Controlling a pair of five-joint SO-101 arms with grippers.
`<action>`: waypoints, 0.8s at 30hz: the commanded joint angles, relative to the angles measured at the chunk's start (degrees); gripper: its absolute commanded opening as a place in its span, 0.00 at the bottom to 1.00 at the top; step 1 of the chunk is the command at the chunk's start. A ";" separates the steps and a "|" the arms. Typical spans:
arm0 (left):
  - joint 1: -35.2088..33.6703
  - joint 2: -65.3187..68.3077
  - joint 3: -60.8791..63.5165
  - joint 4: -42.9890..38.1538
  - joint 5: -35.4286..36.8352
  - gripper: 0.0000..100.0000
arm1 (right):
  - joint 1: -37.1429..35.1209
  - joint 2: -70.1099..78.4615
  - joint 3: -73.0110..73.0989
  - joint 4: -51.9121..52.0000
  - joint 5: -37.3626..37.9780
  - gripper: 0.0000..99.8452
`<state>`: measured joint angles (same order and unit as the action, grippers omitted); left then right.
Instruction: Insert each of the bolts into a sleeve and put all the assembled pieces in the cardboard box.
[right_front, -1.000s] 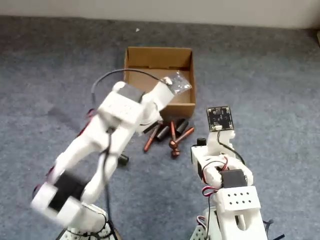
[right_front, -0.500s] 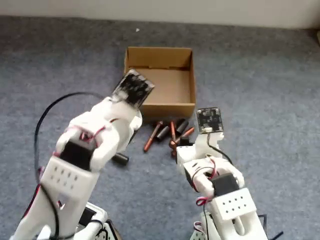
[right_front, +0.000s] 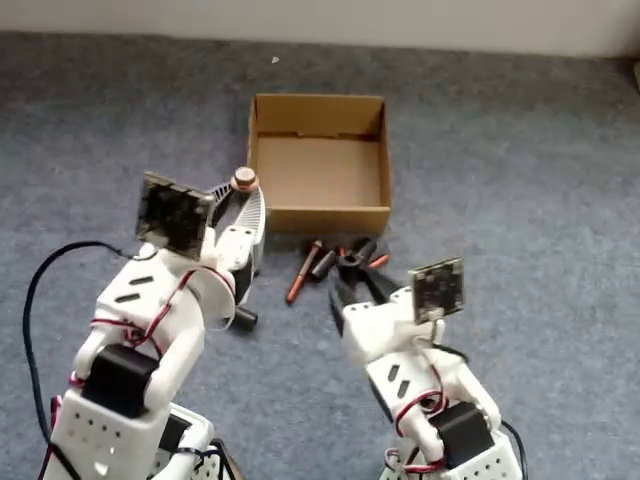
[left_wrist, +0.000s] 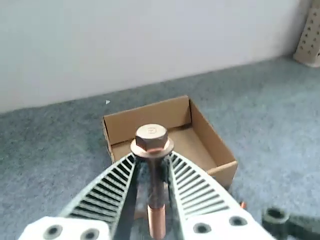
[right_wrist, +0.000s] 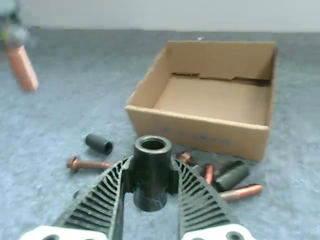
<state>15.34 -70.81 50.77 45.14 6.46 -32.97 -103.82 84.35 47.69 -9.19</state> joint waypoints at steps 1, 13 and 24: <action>-0.04 -4.70 -0.57 -2.64 4.92 0.00 | -5.58 -0.92 -0.22 -0.48 0.00 0.00; 3.21 -24.66 9.19 -1.49 11.34 0.00 | -18.68 -1.27 0.75 -8.13 11.43 0.00; 13.58 -32.92 13.14 -1.14 5.36 0.00 | -16.92 -1.36 4.88 -16.66 12.04 0.00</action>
<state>27.56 -103.60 64.04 44.09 12.79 -51.34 -104.26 89.89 33.98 2.24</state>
